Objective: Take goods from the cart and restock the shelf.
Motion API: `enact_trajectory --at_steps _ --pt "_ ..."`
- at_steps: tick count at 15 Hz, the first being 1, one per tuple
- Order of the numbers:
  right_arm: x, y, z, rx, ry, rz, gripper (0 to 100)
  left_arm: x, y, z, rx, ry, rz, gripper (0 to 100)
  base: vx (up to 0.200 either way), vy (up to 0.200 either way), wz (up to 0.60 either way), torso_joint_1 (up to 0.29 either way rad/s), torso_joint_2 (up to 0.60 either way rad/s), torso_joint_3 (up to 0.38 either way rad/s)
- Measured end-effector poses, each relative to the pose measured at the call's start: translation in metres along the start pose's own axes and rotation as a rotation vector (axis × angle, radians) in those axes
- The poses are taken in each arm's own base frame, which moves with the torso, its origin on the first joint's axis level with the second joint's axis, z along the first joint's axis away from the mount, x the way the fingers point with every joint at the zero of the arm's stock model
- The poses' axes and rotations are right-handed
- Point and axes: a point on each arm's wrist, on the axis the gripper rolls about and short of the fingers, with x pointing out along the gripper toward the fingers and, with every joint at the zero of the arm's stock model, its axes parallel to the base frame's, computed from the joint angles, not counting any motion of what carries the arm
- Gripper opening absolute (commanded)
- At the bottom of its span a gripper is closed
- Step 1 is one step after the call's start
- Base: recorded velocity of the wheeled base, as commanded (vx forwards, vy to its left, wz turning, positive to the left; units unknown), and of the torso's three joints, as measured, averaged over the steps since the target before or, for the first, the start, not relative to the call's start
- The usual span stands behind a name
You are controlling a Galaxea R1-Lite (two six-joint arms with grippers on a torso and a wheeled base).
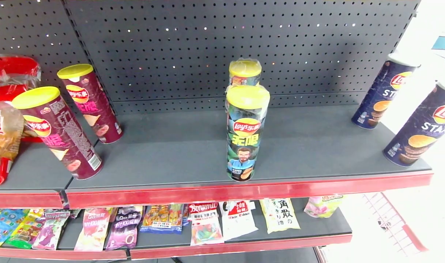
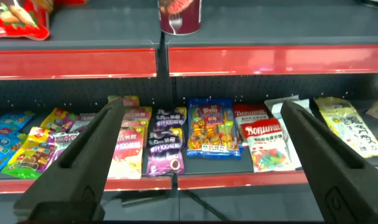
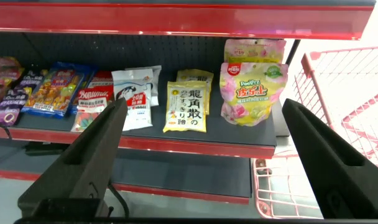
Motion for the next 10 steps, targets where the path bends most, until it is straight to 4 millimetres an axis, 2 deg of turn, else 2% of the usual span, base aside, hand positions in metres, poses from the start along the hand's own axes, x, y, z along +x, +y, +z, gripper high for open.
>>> enact_trajectory --at_steps 3,6,7,9,10 --pt "0.0 0.0 0.0 0.0 0.0 -0.001 100 0.0 0.0 0.0 0.006 0.0 -0.005 100 0.0 0.0 0.0 0.0 0.0 0.0" --pt "0.0 0.0 0.0 0.0 0.0 0.0 100 -0.001 -0.002 0.007 0.022 -0.024 -0.091 100 0.0 0.0 0.0 0.0 0.0 0.0" --pt "0.0 0.0 0.0 -0.001 0.0 0.0 100 -0.003 -0.002 0.018 0.006 -0.05 -0.112 100 0.0 0.0 0.0 0.0 0.0 0.0" --pt "0.0 0.0 0.0 -0.001 0.0 0.0 100 -0.005 -0.003 0.057 -0.036 -0.089 -0.148 100 0.0 0.0 0.0 0.0 0.0 0.0" --pt "0.0 0.0 0.0 -0.001 0.0 0.0 100 0.001 -0.003 0.081 -0.055 -0.076 -0.175 100 0.0 0.0 0.0 0.0 0.0 0.0"
